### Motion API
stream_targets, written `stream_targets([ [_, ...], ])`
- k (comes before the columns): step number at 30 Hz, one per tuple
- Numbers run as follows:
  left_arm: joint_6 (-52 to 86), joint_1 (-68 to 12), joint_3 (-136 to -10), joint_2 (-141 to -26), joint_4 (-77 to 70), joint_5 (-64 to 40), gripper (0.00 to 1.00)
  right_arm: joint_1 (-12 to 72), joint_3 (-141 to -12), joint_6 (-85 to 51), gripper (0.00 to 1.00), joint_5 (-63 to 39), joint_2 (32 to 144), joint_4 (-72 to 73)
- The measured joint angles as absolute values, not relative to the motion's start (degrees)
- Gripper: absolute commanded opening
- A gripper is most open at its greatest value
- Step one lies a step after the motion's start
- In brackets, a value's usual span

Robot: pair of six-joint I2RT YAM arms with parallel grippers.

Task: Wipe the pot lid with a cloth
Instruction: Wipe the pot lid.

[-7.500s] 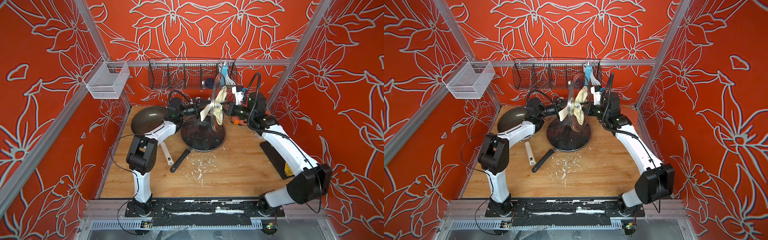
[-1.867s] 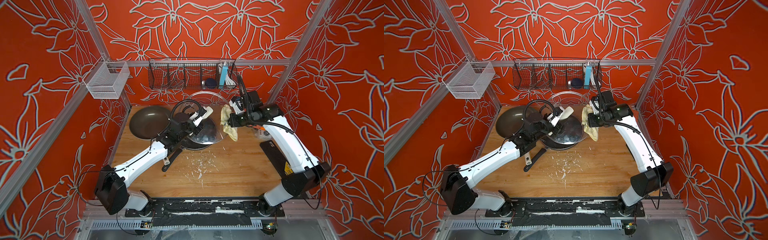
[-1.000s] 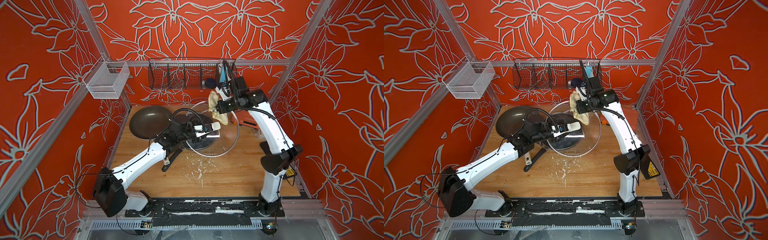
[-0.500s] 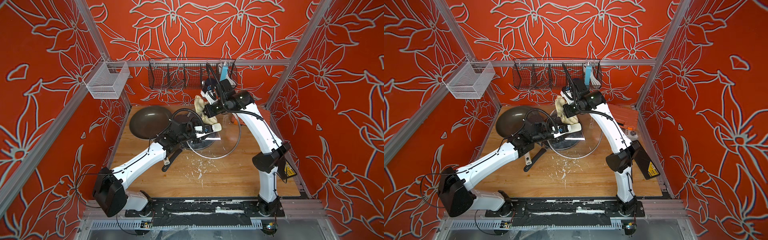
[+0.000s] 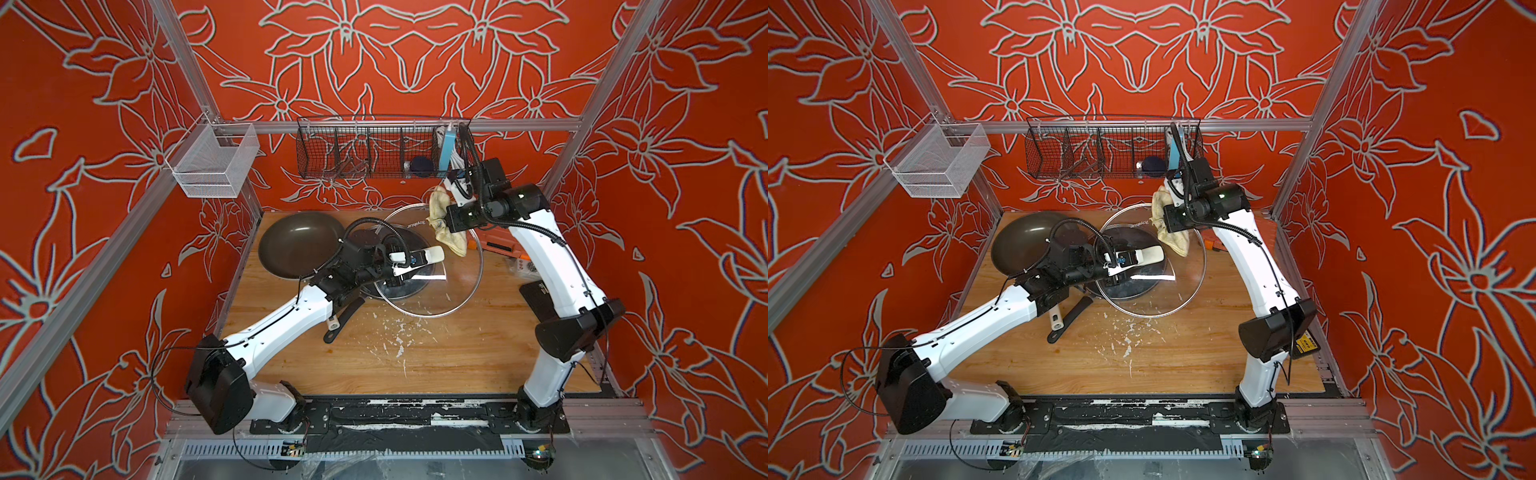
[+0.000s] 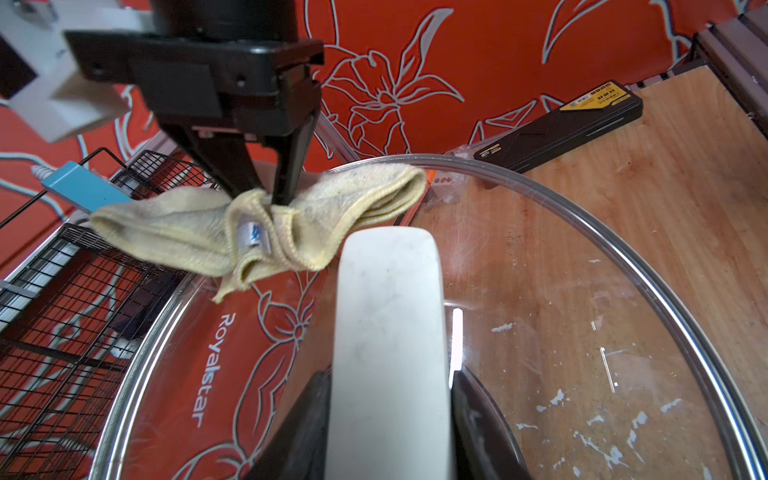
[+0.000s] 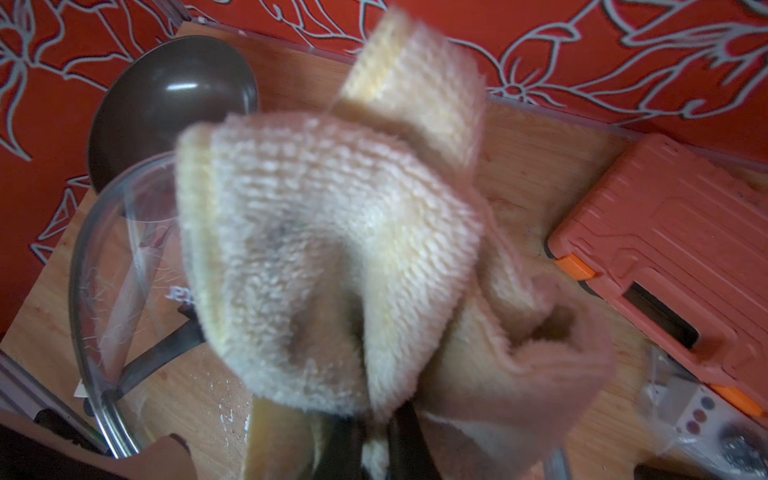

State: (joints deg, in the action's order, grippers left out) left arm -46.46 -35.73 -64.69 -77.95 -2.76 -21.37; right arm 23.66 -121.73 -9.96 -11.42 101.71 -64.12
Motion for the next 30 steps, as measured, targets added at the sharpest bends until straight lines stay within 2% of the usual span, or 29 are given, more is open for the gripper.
stream_targets([
  [8, -43.0, -35.7, -64.7, -78.0, -5.3, -18.3, 0.00, 19.7, -110.0, -10.4, 0.00, -10.0, 93.1, -62.8],
  [18, -33.4, -35.7, -64.7, -78.0, -7.7, -11.2, 0.00, 19.3, -98.3, -10.4, 0.00, -12.3, 84.1, -61.8],
  [30, -23.6, -36.5, -65.2, -78.2, -8.2, -4.7, 0.00, 27.2, -93.9, -11.6, 0.00, -14.2, 81.4, -57.8],
])
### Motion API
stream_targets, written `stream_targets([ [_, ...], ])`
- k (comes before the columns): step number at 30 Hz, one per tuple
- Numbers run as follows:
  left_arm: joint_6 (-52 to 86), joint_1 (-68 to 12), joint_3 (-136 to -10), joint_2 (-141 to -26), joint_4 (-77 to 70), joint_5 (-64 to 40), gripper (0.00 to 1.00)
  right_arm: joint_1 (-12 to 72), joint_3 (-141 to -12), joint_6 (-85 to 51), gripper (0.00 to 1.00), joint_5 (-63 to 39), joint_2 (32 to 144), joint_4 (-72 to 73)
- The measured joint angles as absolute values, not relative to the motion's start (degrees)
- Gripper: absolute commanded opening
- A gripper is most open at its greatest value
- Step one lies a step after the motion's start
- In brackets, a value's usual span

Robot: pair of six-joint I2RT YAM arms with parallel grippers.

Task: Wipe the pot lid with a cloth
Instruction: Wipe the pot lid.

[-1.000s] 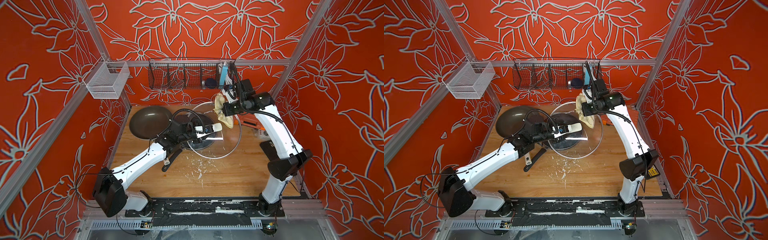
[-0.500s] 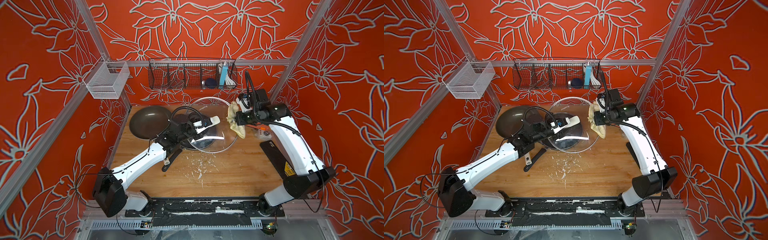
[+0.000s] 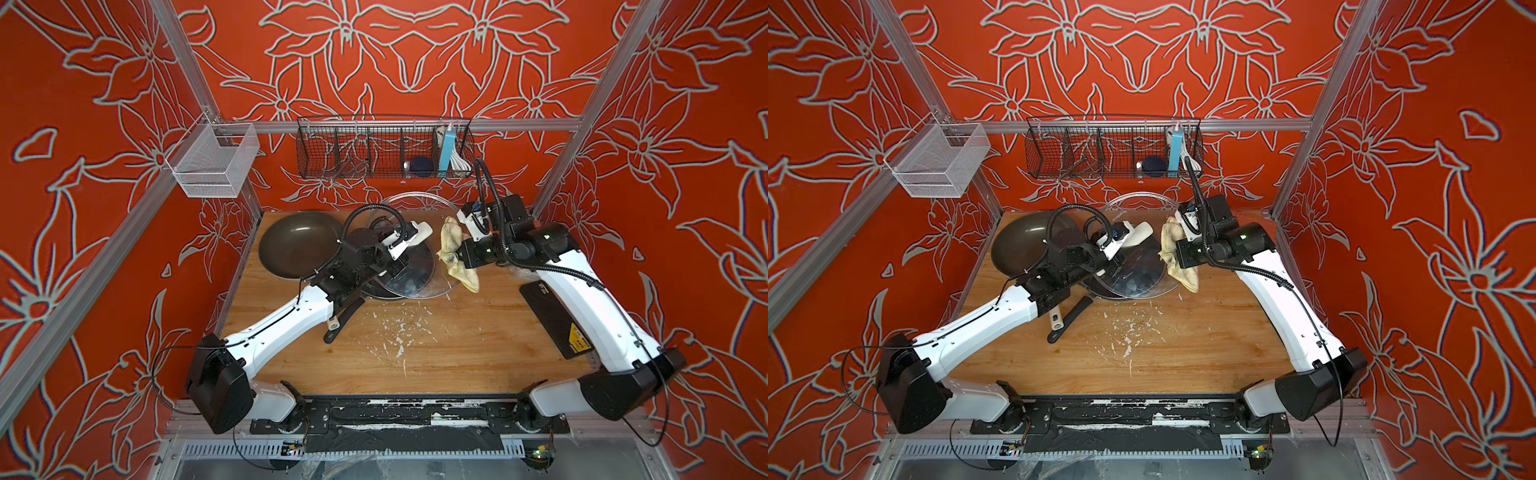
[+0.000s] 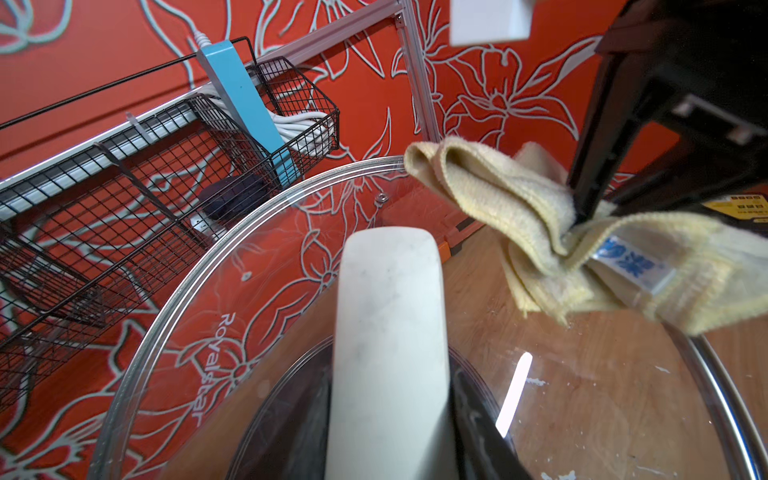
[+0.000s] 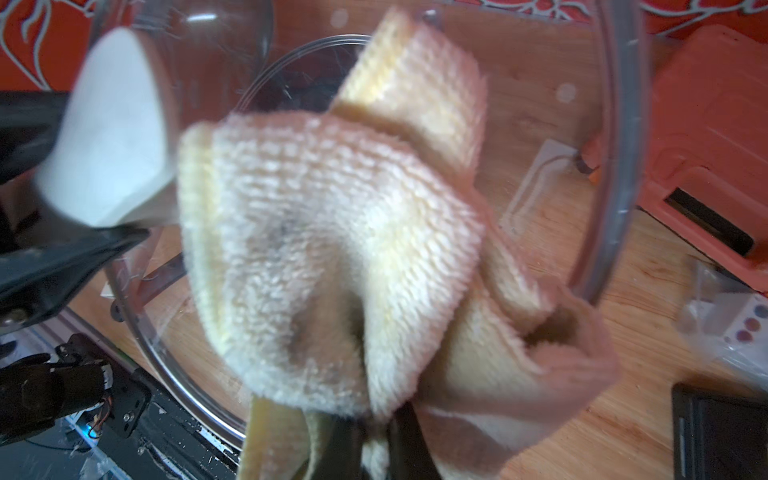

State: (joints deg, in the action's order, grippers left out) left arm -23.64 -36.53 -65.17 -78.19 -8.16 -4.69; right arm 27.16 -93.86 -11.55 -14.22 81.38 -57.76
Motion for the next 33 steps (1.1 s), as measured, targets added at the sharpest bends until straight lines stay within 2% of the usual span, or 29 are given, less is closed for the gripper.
stream_targets([
  [12, -18.0, -38.1, -71.1, -80.8, -8.2, 2.9, 0.00, 35.5, -93.6, -15.6, 0.00, -16.6, 81.6, -52.8],
  [20, -17.8, -38.3, -71.2, -80.9, -8.2, 4.6, 0.00, 37.1, -93.6, -16.1, 0.00, -16.1, 82.3, -51.8],
  [24, -19.6, -38.3, -70.5, -80.9, -9.1, 4.4, 0.00, 34.8, -92.6, -16.5, 0.00, -14.6, 81.4, -51.8],
  [33, -25.5, -38.3, -67.0, -80.9, -10.9, -1.9, 0.00, 22.4, -89.2, -17.4, 0.00, -12.5, 77.6, -51.6],
])
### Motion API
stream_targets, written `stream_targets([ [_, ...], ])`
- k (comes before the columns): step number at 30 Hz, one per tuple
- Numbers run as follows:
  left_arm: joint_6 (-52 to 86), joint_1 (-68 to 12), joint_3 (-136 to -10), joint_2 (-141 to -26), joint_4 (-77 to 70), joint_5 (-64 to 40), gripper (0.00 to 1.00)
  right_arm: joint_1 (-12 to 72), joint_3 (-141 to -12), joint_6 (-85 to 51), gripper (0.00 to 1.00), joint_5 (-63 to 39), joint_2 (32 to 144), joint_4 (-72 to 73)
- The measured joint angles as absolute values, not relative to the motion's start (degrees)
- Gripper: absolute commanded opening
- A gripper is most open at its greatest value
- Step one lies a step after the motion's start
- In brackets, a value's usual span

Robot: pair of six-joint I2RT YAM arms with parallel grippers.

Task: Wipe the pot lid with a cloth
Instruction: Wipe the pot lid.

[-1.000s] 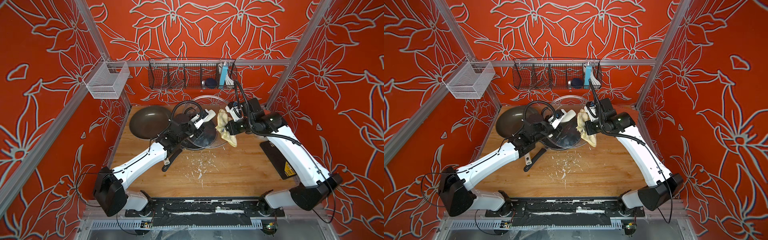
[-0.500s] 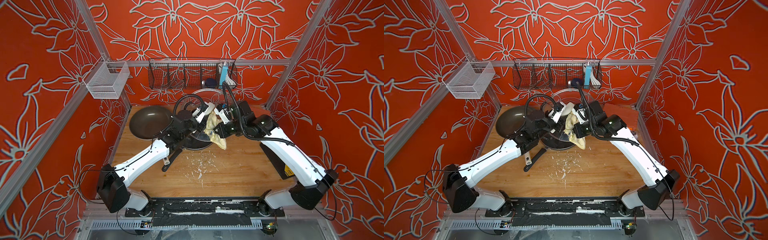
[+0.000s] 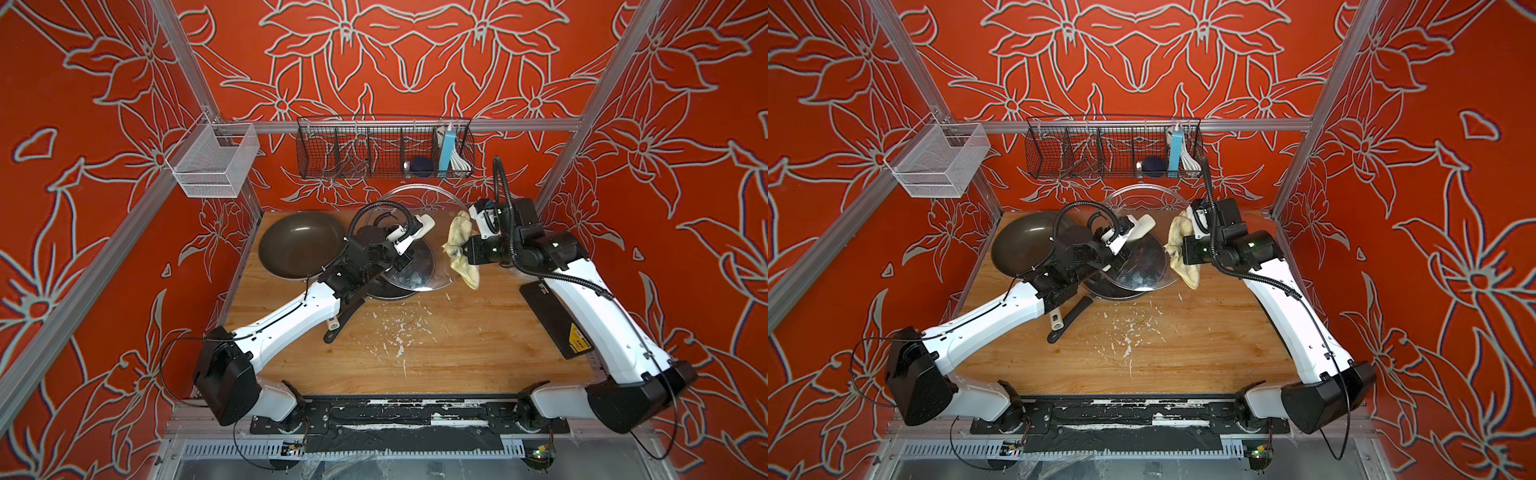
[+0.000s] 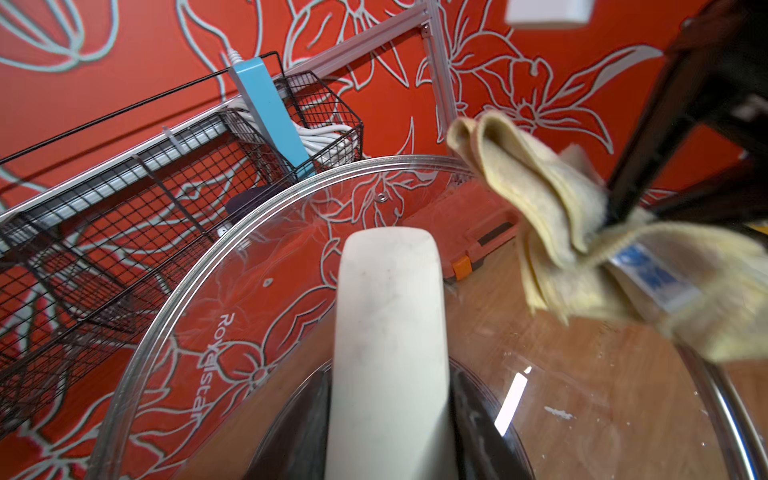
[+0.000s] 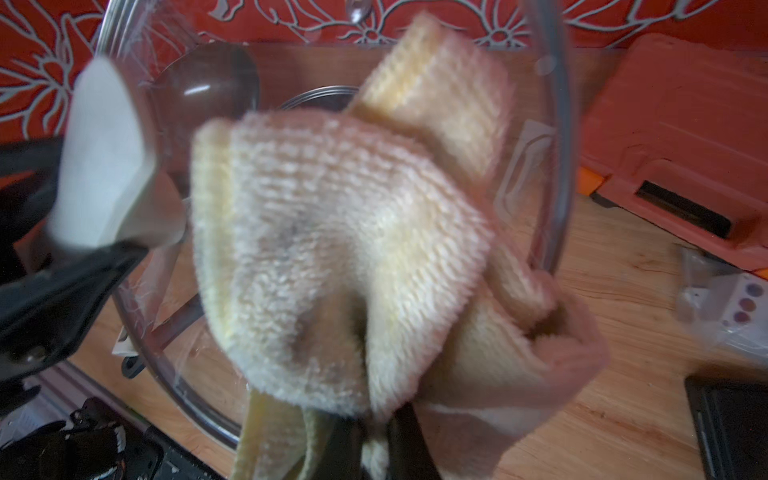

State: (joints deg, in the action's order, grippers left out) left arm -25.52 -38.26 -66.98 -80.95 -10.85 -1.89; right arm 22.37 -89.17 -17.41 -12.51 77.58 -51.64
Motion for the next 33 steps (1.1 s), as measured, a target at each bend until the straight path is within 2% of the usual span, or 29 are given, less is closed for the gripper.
stream_targets([
  [7, -32.1, -38.3, -64.9, -80.9, -11.4, -10.9, 0.00, 17.9, -93.8, -15.8, 0.00, -12.3, 82.3, -51.4],
  [15, -38.9, -38.2, -64.8, -80.4, -9.1, -16.4, 0.00, 18.1, -103.6, -14.6, 0.00, -16.8, 90.9, -50.5],
  [28, -42.9, -38.3, -64.8, -79.5, -6.2, -20.1, 0.00, 30.0, -117.7, -14.5, 0.00, -20.4, 102.5, -50.5],
  [33, -42.4, -38.3, -64.8, -79.1, -6.1, -20.0, 0.00, 30.5, -118.5, -14.6, 0.00, -19.9, 103.0, -50.7],
])
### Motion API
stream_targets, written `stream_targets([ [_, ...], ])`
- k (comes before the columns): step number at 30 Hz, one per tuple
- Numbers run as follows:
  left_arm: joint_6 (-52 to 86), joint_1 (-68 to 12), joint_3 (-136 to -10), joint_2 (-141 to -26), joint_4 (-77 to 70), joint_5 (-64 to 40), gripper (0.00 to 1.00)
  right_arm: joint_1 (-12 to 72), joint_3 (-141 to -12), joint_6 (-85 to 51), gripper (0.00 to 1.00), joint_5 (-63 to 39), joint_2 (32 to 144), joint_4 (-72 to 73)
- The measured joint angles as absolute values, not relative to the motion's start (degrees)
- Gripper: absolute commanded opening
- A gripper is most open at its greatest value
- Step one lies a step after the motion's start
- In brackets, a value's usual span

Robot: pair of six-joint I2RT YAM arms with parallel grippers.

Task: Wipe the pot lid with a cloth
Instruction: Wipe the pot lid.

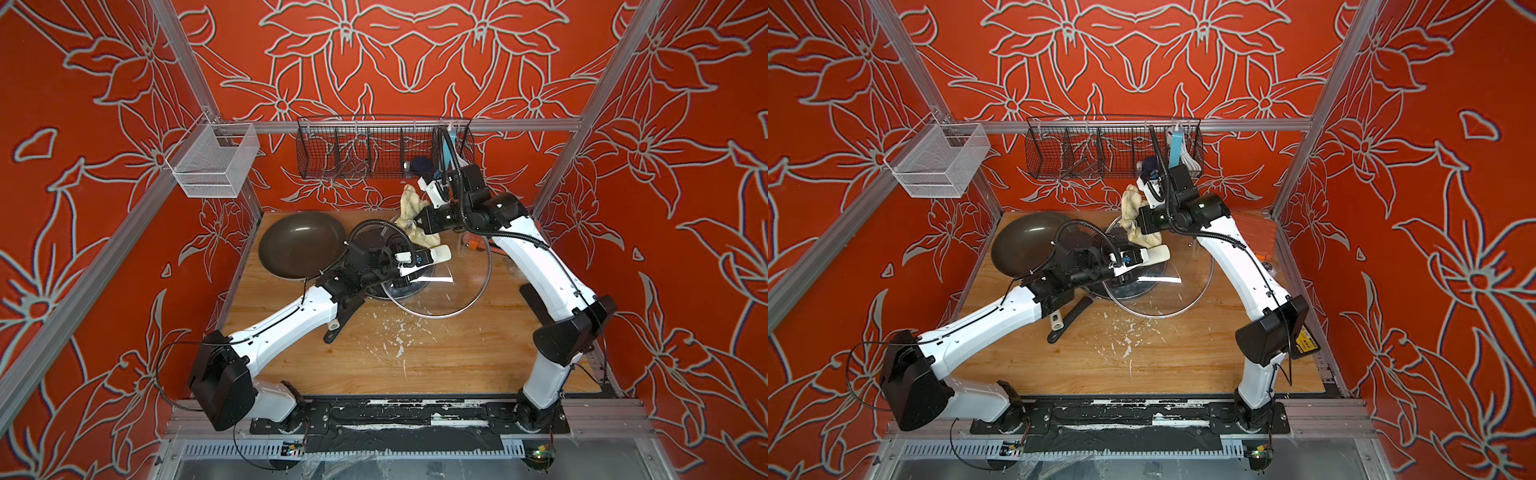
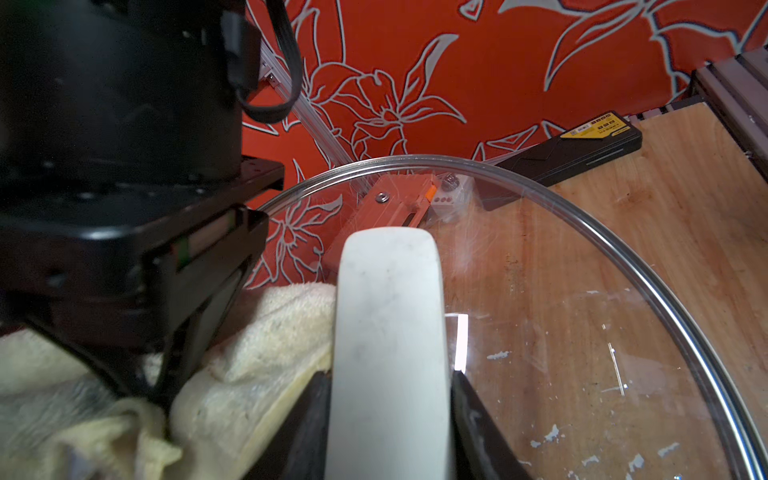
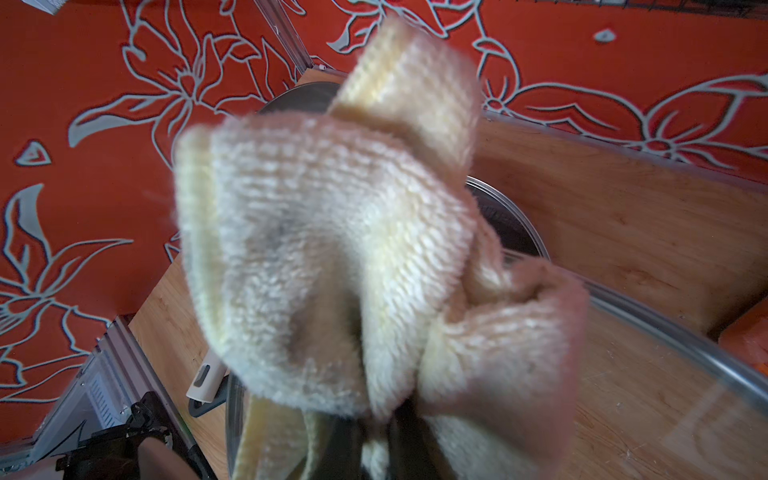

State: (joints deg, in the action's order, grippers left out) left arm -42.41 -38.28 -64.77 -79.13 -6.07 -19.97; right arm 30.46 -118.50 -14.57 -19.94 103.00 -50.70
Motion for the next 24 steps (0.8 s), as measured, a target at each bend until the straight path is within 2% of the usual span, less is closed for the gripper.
stream_targets([
  [8, -37.8, -38.4, -64.8, -79.1, -6.3, -16.5, 0.00, 25.1, -115.3, -15.3, 0.00, -17.6, 99.5, -50.6],
  [24, -22.6, -38.3, -64.8, -76.4, -3.9, -4.5, 0.00, 12.6, -96.7, -19.3, 0.00, -11.4, 78.8, -49.2],
])
